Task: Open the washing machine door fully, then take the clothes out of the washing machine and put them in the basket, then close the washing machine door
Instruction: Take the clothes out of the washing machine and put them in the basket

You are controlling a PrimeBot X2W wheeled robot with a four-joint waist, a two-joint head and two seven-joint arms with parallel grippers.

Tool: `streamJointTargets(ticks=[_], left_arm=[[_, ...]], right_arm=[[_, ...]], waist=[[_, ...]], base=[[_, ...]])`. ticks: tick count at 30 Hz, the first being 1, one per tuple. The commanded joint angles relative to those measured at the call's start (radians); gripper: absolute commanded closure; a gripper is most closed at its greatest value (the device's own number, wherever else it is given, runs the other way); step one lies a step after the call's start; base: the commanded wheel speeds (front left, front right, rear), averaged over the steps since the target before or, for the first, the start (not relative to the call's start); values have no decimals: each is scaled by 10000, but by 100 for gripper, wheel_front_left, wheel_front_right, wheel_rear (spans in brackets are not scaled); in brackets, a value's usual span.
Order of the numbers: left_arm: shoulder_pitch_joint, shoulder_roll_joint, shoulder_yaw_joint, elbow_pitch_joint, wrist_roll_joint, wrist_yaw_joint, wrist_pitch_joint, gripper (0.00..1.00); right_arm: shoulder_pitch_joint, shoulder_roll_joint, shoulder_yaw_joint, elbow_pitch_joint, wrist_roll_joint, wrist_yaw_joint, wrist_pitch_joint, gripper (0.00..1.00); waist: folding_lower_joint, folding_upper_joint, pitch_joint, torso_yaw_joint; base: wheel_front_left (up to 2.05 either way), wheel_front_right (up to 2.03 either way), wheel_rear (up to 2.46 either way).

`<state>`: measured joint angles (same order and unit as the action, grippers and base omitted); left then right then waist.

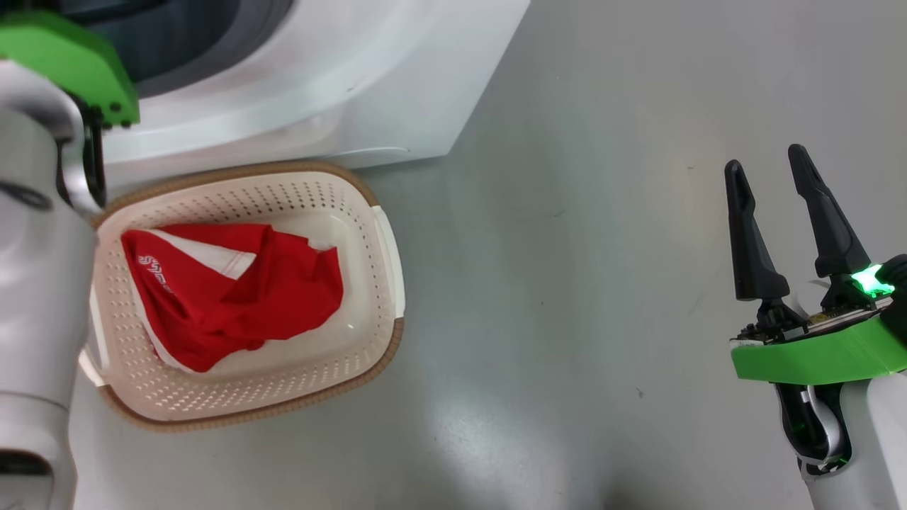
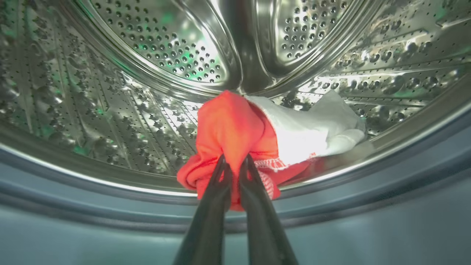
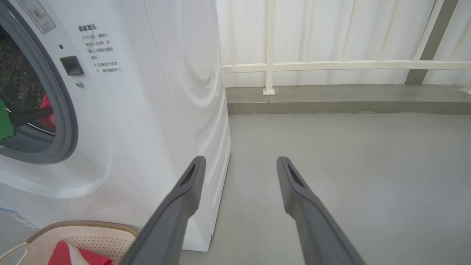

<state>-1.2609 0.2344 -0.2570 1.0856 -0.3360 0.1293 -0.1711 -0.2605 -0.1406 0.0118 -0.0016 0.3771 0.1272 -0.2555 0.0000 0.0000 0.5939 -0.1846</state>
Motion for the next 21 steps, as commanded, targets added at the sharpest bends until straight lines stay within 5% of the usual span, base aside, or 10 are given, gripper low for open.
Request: streamJointTargets(ticks=[1, 7, 21], left_arm=[[319, 418, 264, -462, -118, -130, -459, 100], [1400, 329, 590, -2211, -269, -361, -894, 100], [5881, -272, 1574, -8210, 658, 60, -905, 100]], right_arm=[[34, -80, 96, -220, 13, 35, -63, 0], [198, -65, -45, -240, -37, 35, -63, 0], [987, -41, -136, -99, -305, 35, -63, 0]], waist=[[0, 0, -241, 181], [0, 0, -661, 577], [0, 0, -2327, 1321]], base=[[0, 0, 0], [0, 0, 0], [0, 0, 0]])
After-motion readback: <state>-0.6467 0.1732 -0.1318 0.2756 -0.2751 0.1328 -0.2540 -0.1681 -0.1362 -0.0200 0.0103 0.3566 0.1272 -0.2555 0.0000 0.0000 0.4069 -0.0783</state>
